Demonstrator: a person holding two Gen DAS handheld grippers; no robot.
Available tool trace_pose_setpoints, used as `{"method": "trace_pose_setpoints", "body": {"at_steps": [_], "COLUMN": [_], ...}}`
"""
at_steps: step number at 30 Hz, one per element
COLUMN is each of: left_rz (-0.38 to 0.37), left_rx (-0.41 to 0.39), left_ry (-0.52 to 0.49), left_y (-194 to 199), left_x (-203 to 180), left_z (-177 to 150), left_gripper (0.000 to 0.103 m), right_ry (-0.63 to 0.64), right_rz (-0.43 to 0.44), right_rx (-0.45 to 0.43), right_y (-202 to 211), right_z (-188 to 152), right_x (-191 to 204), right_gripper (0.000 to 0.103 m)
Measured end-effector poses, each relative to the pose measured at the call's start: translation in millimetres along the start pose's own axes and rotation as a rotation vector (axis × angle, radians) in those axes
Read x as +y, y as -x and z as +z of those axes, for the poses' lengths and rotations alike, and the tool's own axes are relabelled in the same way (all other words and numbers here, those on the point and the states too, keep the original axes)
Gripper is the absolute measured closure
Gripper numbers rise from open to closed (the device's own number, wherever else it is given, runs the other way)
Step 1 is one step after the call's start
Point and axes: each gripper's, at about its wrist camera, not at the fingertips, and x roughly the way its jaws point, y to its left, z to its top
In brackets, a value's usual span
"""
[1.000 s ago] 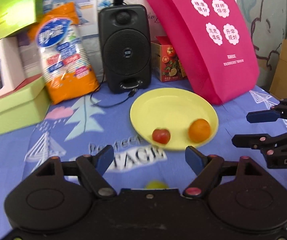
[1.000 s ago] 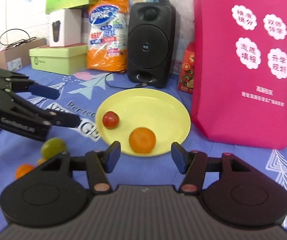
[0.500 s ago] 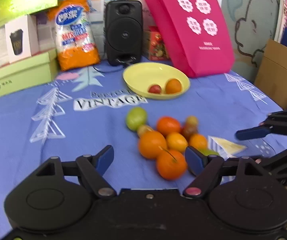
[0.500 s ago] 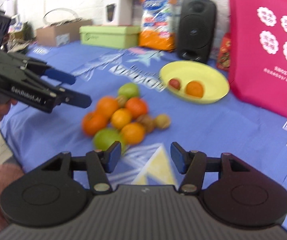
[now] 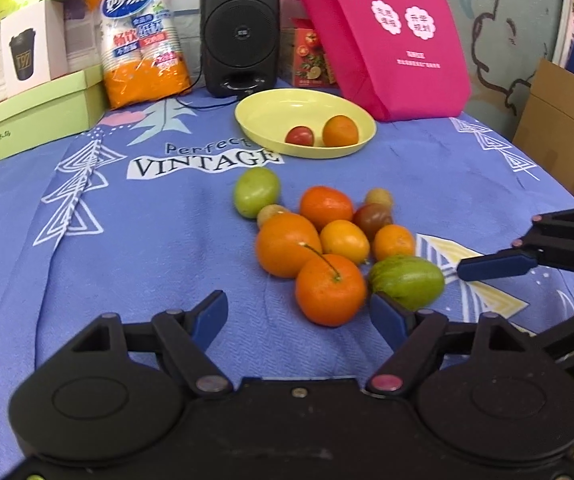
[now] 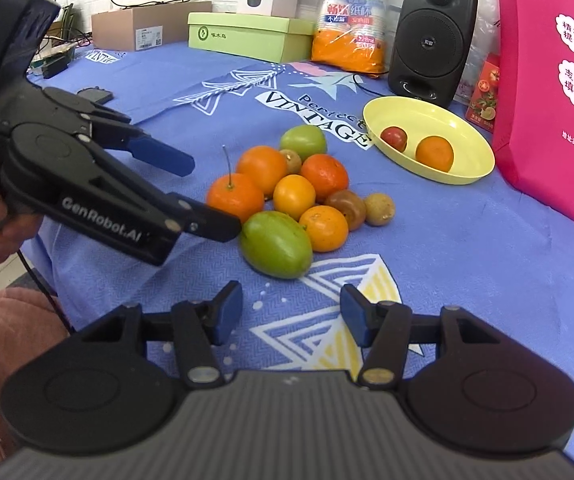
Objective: Organize fruits
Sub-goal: 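Grasp the stemmed tangerine with the left tool while the right tool grasps a green mango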
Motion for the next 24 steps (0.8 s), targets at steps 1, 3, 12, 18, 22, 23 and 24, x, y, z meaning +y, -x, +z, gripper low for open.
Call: {"method": "trace_pose_setpoints", "body": {"at_steps": [1,3,12,18,22,23,24], "left_rz": [0.001,-0.006,-0.056,-0.061,-0.079,-0.080,-0.082], "left_rx": [0.000,0.001,0.015,-0.008,-0.008,-0.007,-0.007], "left_ry": [0.005,0.016,0.033,0.041,0.029,0.030,0.038], "left_y": [0,-3,-16,-20,-17,-17,-16], "left_x": [1,0,-3,-5,-6,-5,-4], "left_z": [0,2,7,4,6,7,7], "left_gripper": [0.024,0.024,0.043,0.053,0.064,0.064,0.065], "right_ry": [-0.002,-0.003,0.004,0.003,0.016,0.018,0.017], "right_rz": [0.000,-0.002,-0.004,-0.001,0.003,0.003,0.005], "right_rx": [0.001,0.002,0.003,0.003,0.000,-0.002,-0.003], "right_y": [0,0,-2,-4,-8,-9,-11], "right_z": [0,0,1,2,5,7,7], "right_x": [-1,-1,1,0,2,2,2], "right_gripper": [0.048,0.046,0.045,0.043,0.043,0.043,0.043]}}
